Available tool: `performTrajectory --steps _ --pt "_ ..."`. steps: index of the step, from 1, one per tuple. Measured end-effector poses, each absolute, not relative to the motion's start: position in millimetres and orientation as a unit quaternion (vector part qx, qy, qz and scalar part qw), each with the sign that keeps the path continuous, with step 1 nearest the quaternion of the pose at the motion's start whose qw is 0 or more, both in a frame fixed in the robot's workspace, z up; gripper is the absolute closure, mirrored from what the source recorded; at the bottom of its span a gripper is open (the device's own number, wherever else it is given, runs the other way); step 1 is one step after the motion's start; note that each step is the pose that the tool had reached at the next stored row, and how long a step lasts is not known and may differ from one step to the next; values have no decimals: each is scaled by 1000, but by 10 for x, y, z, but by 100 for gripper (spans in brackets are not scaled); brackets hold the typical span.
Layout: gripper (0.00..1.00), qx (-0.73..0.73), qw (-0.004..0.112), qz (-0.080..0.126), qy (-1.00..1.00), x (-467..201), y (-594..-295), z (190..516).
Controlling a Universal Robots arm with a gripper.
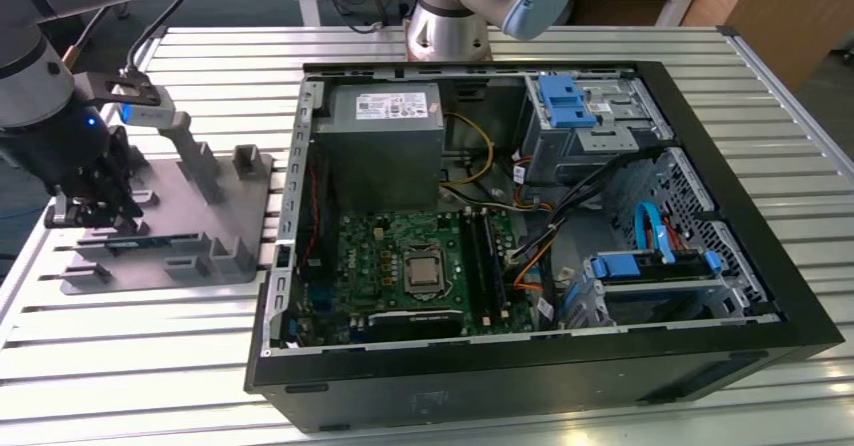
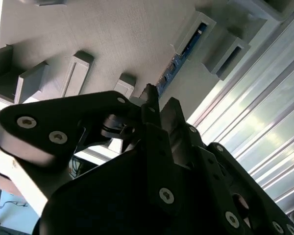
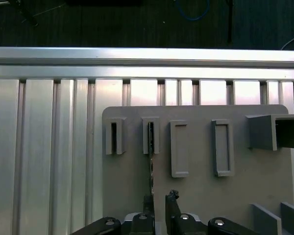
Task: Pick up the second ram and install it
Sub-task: 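Pick up the second ram and move it above second insertion slot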
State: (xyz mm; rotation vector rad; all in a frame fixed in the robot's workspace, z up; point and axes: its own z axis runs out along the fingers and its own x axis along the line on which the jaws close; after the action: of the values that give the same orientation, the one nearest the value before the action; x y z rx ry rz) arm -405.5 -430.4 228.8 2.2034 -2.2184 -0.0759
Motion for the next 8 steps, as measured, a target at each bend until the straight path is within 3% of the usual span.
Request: performTrajectory --steps 1,5,8 --pt "77 705 7 -24 -709 -4055 -4304 2288" --pt "59 705 7 -24 -709 -4055 -4304 2287" --pt "59 705 7 -24 -709 -4055 -4304 2285"
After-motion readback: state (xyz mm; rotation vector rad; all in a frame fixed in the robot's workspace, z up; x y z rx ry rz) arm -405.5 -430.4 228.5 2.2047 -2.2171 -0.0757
